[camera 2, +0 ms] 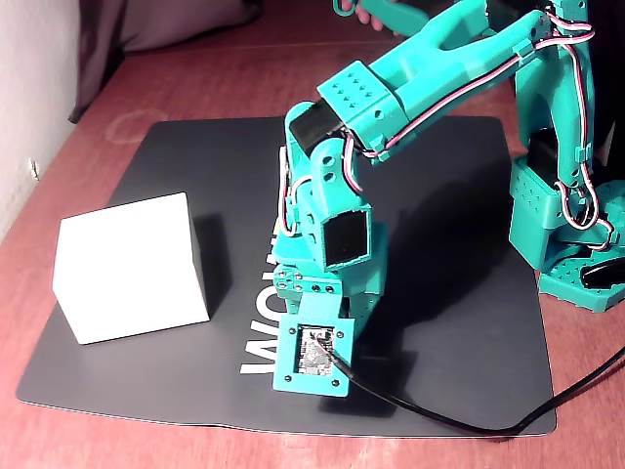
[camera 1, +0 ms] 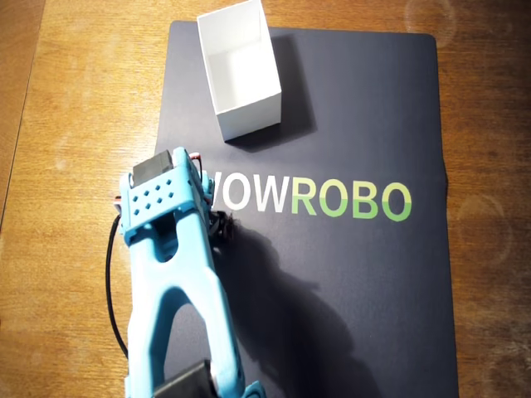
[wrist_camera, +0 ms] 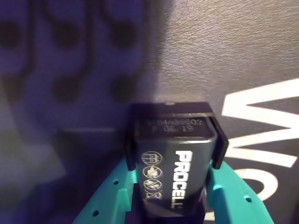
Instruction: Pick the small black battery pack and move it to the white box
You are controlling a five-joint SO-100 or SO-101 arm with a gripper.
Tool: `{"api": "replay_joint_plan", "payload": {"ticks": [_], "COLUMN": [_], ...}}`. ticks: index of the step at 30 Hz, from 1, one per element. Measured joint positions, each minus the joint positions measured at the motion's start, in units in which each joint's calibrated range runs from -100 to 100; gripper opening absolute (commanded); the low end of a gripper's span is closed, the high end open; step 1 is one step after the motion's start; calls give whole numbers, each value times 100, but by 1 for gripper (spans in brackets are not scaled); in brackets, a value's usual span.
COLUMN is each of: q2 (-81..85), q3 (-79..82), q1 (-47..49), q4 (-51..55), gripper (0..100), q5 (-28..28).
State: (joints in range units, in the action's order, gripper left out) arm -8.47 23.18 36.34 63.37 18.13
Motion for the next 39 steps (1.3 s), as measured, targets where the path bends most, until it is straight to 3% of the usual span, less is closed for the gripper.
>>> {"api": "replay_joint_plan", "payload": {"ticks": [39], "q2": [492], "q3": [-55], "q1": [0], "q4": [584], "gripper": [7], "q5": [-26]}}
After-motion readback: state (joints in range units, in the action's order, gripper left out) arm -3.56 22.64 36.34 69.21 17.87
